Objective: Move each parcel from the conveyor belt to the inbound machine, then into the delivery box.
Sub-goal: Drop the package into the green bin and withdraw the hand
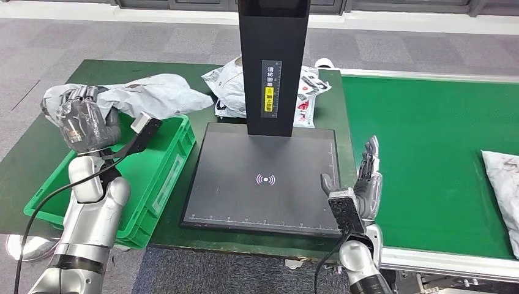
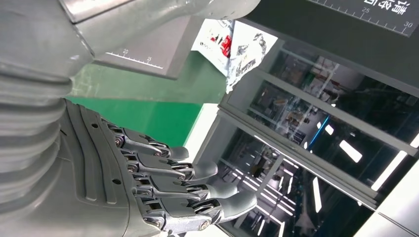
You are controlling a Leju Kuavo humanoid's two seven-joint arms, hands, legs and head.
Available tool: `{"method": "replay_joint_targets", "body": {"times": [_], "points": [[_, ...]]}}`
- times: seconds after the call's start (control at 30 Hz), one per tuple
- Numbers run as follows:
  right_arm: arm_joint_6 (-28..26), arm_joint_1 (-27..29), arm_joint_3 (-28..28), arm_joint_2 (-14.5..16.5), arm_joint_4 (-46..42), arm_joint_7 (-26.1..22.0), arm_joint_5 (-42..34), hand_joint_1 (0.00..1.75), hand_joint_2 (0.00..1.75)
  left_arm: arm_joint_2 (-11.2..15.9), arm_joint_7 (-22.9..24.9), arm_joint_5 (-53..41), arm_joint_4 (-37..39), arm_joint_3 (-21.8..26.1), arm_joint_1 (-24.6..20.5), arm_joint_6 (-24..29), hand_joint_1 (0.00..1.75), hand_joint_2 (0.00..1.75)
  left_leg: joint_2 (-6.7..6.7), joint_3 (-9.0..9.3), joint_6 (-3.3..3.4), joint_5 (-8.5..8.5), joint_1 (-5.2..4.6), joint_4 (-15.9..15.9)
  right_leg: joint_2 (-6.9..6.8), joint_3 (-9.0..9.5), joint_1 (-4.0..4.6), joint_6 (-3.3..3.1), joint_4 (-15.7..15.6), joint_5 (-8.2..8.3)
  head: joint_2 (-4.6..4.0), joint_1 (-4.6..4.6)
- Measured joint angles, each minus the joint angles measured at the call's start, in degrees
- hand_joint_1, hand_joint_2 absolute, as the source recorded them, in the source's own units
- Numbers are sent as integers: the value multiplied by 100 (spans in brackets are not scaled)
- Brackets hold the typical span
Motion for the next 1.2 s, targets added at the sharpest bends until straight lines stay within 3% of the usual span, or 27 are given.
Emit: {"method": "replay_joint_targets", "body": {"times": [0.1, 0.23, 0.37, 0.5, 0.7, 0.93, 1.07, 1.17, 1.2], "points": [[2, 106, -62, -3, -148, 105, 109, 0, 175, 544, 1209, -243, 183, -109, 235, -594, 175, 175, 27, 11, -14, -10, 0, -1, 19, -3, 1, -11, 0, -2, 0, -1], [72, 203, -173, -20, -277, 168, 191, 0, 175, 1038, 1910, -295, 431, -266, 530, -1408, 175, 175, 38, 7, -18, -12, 1, 0, 30, -9, 12, -19, 0, -1, 0, 0], [116, 271, -238, -21, -373, 186, 321, 0, 175, 1356, 2215, -304, 555, -380, 797, -2195, 2, 175, 36, 7, -21, -13, 2, 0, 27, -10, 15, -22, 0, -2, 0, 0], [155, 400, -329, -21, -512, 224, 359, 0, 175, 1469, 2024, -308, 695, -433, 884, -2506, 0, 175, 24, 4, -21, -14, 2, 1, 16, -13, 17, -24, -1, -5, 0, -1], [431, 610, -478, -23, -769, 273, 352, 0, 175, 1333, 558, -10, 1280, -172, 484, -3009, 0, 175, 22, 4, -22, -13, 2, 1, 11, -11, 17, -28, -2, -2, 0, 1], [504, 778, -624, -26, -962, 280, 337, 0, 175, 1194, -764, 1433, 2017, 279, -314, -3128, 0, 175, 21, 3, -28, -6, 3, 2, 10, -12, 20, -34, -1, 5, 0, 0], [525, 835, -675, -30, -1020, 288, 319, 0, 175, 1142, -1104, 1987, 2244, 413, -570, -3198, 0, 0, 24, 3, -29, -6, 4, 2, 12, -16, 21, -34, 0, 5, 0, 0], [544, 856, -712, -39, -1047, 300, 267, 0, 175, 1108, -1546, 2923, 2394, 540, -785, -3353, 0, 0, 22, 1, -31, -4, 6, 2, 11, -16, 23, -34, 0, 4, 0, -1], [554, 860, -731, -40, -1055, 308, 249, 0, 175, 1098, -1677, 3246, 2439, 591, -871, -3410, 0, 44, 21, 0, -31, -4, 6, 2, 10, -16, 23, -34, 0, 4, 0, -1]]}}
